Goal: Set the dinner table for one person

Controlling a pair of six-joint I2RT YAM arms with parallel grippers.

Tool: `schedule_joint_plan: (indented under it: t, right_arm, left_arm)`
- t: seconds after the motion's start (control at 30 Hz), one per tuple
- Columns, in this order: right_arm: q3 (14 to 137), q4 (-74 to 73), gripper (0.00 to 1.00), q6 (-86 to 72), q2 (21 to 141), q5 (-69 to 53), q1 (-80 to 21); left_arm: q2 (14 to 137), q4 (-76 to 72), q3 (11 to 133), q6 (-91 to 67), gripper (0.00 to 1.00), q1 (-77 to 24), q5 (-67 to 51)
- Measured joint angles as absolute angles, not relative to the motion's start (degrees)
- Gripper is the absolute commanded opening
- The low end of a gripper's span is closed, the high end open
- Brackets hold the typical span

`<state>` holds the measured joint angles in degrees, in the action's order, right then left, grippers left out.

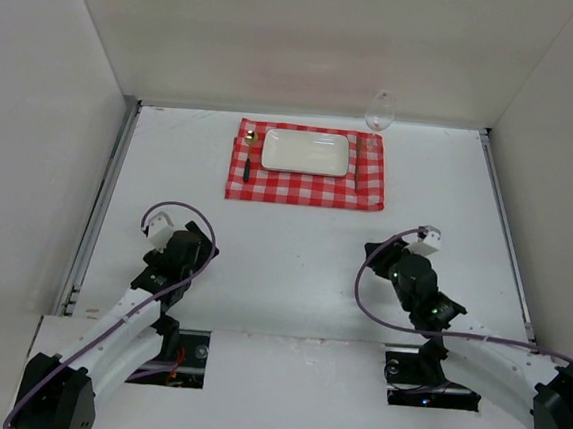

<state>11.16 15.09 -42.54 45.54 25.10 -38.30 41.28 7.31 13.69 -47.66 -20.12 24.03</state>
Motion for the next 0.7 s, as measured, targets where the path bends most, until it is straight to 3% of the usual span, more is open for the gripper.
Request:
schedule_joint_plan:
  t: [0.7]
  right_arm:
    - [11.09, 18.55, 0.51, -43.11, 50.72, 25.21, -37.19]
  left_arm:
    - [46.72, 1.02, 12.86, -50.85, 1.00, -21.54, 25.39]
